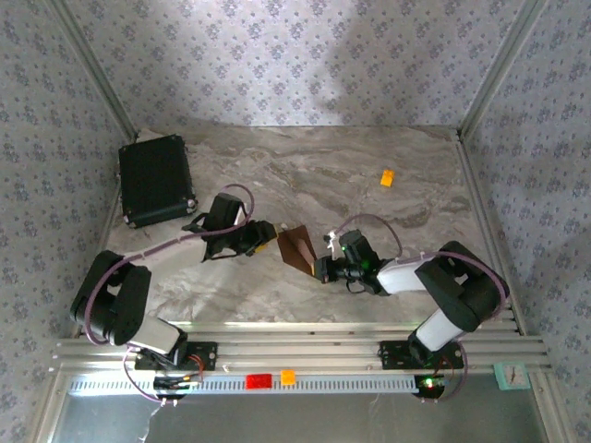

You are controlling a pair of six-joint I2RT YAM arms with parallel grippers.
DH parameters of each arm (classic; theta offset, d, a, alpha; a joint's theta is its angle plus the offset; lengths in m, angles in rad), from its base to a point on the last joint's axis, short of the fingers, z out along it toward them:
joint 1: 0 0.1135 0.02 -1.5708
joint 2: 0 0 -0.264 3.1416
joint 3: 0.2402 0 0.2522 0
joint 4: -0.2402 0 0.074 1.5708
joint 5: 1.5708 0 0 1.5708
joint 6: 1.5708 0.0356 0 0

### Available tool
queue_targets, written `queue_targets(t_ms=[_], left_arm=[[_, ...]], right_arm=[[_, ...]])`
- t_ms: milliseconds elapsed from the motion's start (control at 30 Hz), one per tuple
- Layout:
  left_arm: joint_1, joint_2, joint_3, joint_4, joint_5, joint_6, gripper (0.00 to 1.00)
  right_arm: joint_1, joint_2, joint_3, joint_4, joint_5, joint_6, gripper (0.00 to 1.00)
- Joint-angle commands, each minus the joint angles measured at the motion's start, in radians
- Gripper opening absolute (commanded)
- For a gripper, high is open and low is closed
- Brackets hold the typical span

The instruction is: Fold a paper plane with a square sheet of paper (pick it up from the middle)

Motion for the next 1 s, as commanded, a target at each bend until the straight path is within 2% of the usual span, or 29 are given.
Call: queue_targets(t_ms=[0,133,300,633,967], left_arm=[[-0.007,0.023,0.008,0.035,0.044,0.01,0.39],[-0.021,0.048,0.022,0.05,0.067,0.013,0.3],[-0.052,0.091,0.048,0.086,0.095,0.007,0.21],[-0.1,0.227,0.153,0.154,0.135,-0.007,0.17],[-0.119,0.334,0.2,0.218,0.148,-0.035,0.12]], right_arm=[[-0.01,0.042,0.018,-0.02,-0.093,0.079,0.05],[-0.018,0.081,0.018,0.004,-0.122,0.165,0.04],[-0.022,0.107,-0.025,0.124,-0.142,0.255,0.04],[-0.028,0.129,-0.073,0.225,-0.151,0.349,0.02],[-0.037,0.125,-0.056,0.169,-0.177,0.379,0.0]])
